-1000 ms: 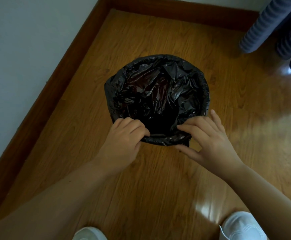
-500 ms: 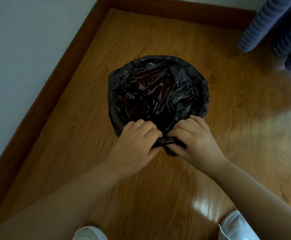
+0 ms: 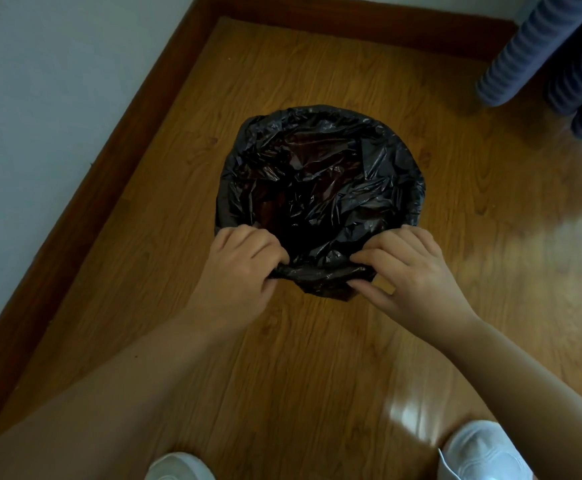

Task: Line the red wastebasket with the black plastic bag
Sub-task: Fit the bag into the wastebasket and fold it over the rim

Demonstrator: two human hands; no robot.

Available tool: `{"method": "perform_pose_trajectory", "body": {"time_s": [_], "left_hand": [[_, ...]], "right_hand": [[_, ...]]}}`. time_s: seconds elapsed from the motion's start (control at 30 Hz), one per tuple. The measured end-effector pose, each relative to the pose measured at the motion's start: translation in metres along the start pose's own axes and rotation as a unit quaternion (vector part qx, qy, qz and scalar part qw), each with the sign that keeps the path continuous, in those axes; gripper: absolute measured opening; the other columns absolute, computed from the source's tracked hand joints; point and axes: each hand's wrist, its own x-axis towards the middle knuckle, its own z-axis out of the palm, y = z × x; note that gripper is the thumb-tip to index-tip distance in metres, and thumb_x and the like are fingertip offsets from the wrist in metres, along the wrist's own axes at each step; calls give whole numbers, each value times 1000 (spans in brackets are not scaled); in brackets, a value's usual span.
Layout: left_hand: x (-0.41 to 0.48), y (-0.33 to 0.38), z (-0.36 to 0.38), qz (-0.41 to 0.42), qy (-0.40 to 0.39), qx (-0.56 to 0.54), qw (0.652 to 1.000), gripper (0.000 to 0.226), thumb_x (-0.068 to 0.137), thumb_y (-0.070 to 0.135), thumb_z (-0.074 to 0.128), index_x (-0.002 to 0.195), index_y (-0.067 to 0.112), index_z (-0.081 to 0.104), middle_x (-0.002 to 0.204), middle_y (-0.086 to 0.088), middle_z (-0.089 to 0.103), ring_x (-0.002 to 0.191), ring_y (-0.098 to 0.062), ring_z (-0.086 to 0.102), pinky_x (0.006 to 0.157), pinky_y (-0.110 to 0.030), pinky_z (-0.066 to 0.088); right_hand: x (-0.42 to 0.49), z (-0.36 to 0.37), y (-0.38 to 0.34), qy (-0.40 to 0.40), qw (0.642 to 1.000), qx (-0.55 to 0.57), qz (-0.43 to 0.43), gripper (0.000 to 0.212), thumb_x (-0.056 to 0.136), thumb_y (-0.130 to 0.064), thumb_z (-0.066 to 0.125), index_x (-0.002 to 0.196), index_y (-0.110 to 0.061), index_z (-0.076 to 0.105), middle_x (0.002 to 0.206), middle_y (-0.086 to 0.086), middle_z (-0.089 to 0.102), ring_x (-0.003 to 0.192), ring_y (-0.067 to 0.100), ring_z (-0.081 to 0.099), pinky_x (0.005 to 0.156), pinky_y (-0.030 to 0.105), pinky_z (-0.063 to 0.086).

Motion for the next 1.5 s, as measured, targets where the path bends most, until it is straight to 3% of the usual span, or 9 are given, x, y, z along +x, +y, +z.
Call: {"method": "perform_pose_trajectory", "body": {"time_s": [0.2, 0.33, 0.47, 0.6, 0.7, 0.83, 1.0, 1.27, 1.5], "left_hand": [[-12, 10, -16, -36, 19, -63, 997, 47, 74, 39, 62, 109, 8, 61, 107, -7, 57, 105, -19, 50, 94, -26, 36], [-11, 19, -17, -120, 75, -108, 984, 40, 79, 35, 62, 108, 7, 62, 101, -3, 53, 98, -14, 49, 89, -7, 31], [-9, 23, -13, -60, 63, -56, 995, 38, 80, 31, 58, 103, 2, 64, 96, -11, 59, 90, -21, 53, 81, -20, 38], [-6, 31, 0, 24, 19, 3, 1000, 34, 74, 22, 72, 102, 4, 65, 95, -11, 63, 91, -23, 53, 78, -34, 44], [-4, 29, 3, 20, 22, 35, 999, 39, 68, 16, 78, 102, 3, 65, 95, -13, 63, 92, -28, 55, 76, -40, 45], [-7, 15, -5, -62, 63, 35, 995, 44, 68, 29, 74, 100, 1, 64, 91, -18, 58, 84, -31, 54, 73, -35, 40], [-16, 4, -6, -56, 49, 24, 997, 45, 67, 26, 79, 101, 0, 65, 89, -19, 56, 79, -31, 52, 69, -32, 41], [-7, 5, -1, -55, 59, -9, 997, 25, 74, 13, 74, 93, -1, 68, 86, -18, 56, 79, -28, 51, 75, -17, 30], [53, -12, 28, -42, 144, -35, 988, 28, 82, 20, 59, 98, -2, 66, 88, -19, 53, 83, -24, 47, 72, -21, 36]], "right_hand": [[4, 3, -5, 5, 1000, 8, 5, 24, 82, -30, 56, 87, -10, 67, 82, 6, 66, 80, 25, 62, 84, 33, 35], [4, 4, -10, 13, 999, 25, 17, 24, 80, -30, 58, 86, -10, 68, 81, 5, 66, 78, 24, 62, 80, 33, 36], [6, 6, -15, 14, 999, 21, 27, 21, 81, -30, 60, 84, -10, 67, 79, 5, 65, 74, 22, 60, 74, 32, 35], [9, 8, -19, 21, 999, 18, 39, 22, 82, -30, 60, 82, -10, 67, 77, 5, 64, 71, 23, 59, 69, 34, 37], [8, 8, -17, 26, 999, 17, 39, 23, 83, -30, 57, 81, -9, 67, 77, 5, 64, 71, 23, 59, 70, 34, 38], [6, 6, -13, 36, 998, 8, 47, 19, 79, -25, 63, 84, -8, 67, 82, 8, 64, 78, 25, 60, 78, 34, 37], [-6, 2, -8, 28, 999, 4, 32, 34, 78, -34, 63, 98, -7, 66, 95, 13, 63, 92, 26, 56, 88, 36, 36], [-10, -1, -5, 67, 997, 28, 33, 19, 85, -19, 58, 93, -6, 69, 87, 14, 64, 83, 25, 56, 68, 42, 48], [36, 6, 53, 78, 997, 4, -4, 15, 85, -11, 61, 94, -1, 68, 87, 18, 63, 80, 30, 57, 66, 42, 47]]}}
